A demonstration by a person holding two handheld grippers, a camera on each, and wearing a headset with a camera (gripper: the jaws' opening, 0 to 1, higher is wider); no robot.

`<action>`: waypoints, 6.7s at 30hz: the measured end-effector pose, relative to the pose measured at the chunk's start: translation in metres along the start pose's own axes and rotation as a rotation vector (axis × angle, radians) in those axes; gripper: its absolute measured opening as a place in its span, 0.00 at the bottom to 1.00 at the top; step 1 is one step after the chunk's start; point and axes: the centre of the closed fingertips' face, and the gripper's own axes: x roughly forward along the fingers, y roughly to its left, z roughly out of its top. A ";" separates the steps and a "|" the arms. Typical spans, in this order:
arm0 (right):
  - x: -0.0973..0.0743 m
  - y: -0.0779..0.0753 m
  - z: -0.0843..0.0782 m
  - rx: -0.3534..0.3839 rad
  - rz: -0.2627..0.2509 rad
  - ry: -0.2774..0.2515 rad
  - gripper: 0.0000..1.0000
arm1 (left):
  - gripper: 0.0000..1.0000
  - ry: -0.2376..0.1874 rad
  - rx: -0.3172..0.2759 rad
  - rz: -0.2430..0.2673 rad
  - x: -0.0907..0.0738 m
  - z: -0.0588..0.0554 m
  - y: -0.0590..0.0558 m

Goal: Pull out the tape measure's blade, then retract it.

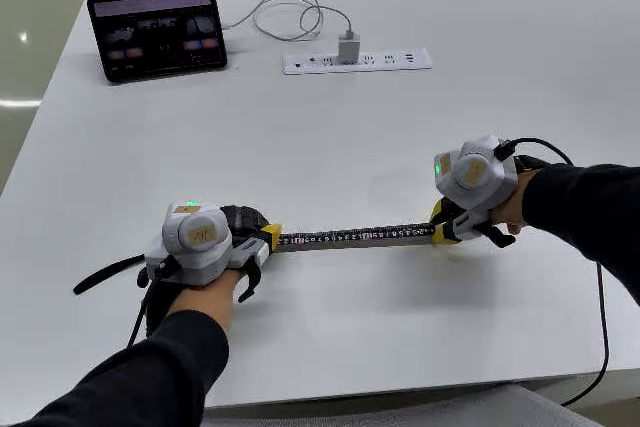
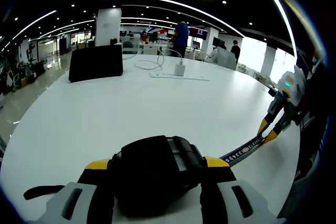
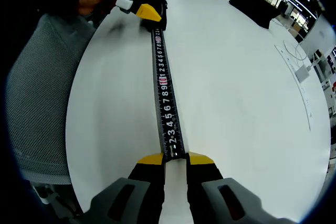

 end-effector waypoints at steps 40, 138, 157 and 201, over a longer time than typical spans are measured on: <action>0.009 0.008 0.033 0.001 0.017 -0.035 0.10 | 0.63 0.002 0.003 -0.012 0.000 0.000 0.000; 0.036 0.010 0.089 0.031 0.018 -0.137 0.10 | 0.63 0.009 -0.008 -0.023 0.001 -0.001 0.000; 0.039 0.012 0.104 0.047 0.014 -0.163 0.10 | 0.62 0.013 -0.008 -0.034 0.000 -0.001 -0.001; 0.054 0.014 0.135 0.017 0.012 -0.192 0.11 | 0.62 0.021 -0.021 -0.045 -0.001 -0.003 -0.001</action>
